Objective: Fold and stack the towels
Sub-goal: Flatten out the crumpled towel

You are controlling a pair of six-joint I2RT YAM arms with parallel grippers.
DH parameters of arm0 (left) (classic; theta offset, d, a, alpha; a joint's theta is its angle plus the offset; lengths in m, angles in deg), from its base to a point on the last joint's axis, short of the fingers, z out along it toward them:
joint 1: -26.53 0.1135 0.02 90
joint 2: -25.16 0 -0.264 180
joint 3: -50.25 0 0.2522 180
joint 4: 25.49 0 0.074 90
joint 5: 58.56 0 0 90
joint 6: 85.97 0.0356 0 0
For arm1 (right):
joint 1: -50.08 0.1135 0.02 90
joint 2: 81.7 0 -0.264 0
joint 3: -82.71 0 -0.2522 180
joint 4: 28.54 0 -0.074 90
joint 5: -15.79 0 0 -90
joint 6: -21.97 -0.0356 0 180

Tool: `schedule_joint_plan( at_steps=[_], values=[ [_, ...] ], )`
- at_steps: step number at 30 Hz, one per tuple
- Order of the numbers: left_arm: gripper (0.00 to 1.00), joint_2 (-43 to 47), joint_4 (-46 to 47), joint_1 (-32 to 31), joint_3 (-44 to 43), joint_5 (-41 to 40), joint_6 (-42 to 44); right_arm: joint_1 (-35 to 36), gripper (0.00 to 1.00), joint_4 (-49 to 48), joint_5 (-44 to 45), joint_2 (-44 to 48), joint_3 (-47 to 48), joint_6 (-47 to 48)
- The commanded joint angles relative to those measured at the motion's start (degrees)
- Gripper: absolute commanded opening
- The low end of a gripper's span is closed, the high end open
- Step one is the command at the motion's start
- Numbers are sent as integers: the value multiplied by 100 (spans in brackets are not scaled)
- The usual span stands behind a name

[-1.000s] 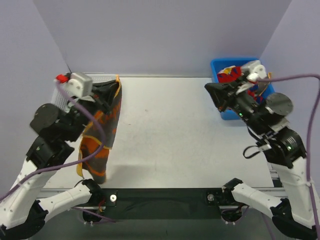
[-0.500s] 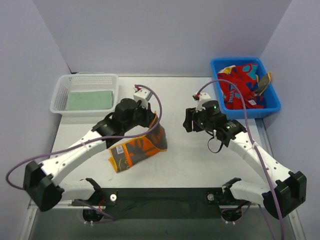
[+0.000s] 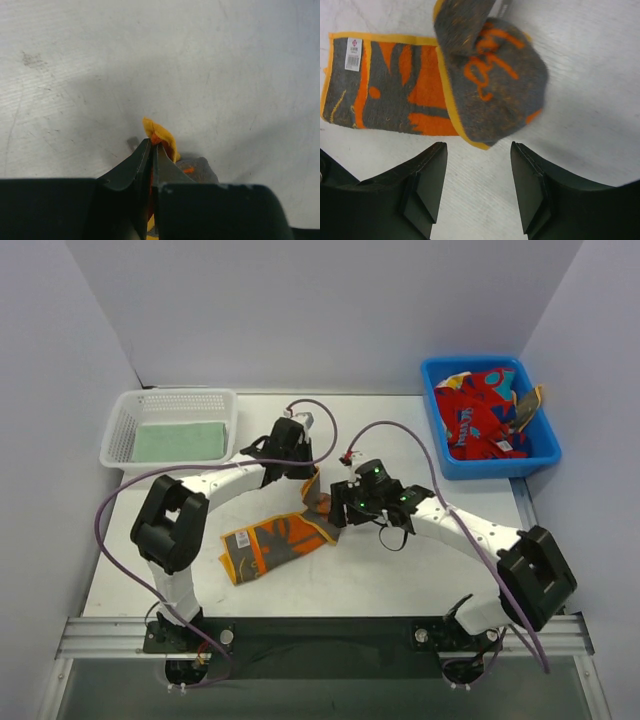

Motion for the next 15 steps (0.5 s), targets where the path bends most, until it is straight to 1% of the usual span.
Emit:
schedule_joint_plan(
  at_steps=[1,4,5,6,10,11,12,15],
  values=[
    [0,-147,107,353,-424,531,-369,363,54,-418,64,-501,390,83],
    [0,-173,20,485,-424,602,-352,627,54,-348,301,-1028,803,460],
    [0,-191,-15,512,-424,628,-273,688,54,-269,537,-1160,926,610],
    [0,-208,-59,547,-424,690,-246,854,54,-25,644,-1431,1267,768],
    [0,-392,-182,714,-450,997,-106,1295,55,355,1486,-2022,1901,1796],
    [0,-497,-200,767,-468,1067,-62,1365,55,373,1593,-2118,1973,2207],
    [0,-559,-218,784,-529,1181,-27,1453,55,382,1794,-2311,2034,2359],
    [0,-788,-323,837,-687,1357,35,1524,54,426,1919,-2672,2272,2764]
  ],
)
